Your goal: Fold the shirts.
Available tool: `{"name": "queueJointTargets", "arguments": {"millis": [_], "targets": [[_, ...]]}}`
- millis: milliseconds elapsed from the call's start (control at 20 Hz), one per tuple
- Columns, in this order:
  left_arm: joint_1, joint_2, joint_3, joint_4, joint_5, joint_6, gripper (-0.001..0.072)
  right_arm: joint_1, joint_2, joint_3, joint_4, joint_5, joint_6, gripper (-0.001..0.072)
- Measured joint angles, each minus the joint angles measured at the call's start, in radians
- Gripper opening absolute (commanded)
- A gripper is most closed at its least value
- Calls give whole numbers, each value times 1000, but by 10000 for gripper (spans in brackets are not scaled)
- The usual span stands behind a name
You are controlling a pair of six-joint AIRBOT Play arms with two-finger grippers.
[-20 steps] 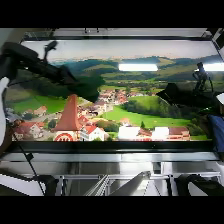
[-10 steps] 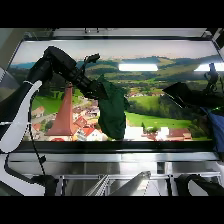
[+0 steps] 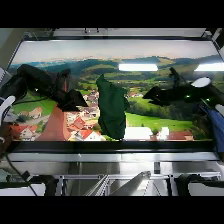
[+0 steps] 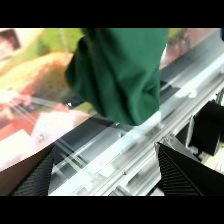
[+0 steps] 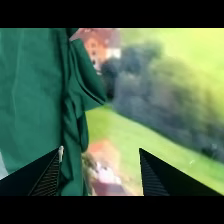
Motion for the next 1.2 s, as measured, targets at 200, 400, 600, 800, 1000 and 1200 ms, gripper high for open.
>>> {"name": "queueJointTargets", "arguments": {"millis": [200,400,600,800,1000,1200], "targets": [[20,114,-216,-2,-119,-3,703,102,-194,185,64,14,-6,525],[-70,162,-361,-40,-245,-3,702,145,-314,322,128,16,-2,481],[-225,117,-377,-68,-368,-4,701,168,-380,388,151,15,6,480],[-344,-8,-290,-78,-420,-14,352,175,-415,405,159,14,17,338],[-389,-116,-181,-79,-417,-22,15,176,-426,410,230,27,-30,19],[-348,-85,-92,-77,-339,-9,15,124,-387,411,431,94,-156,18]]}}
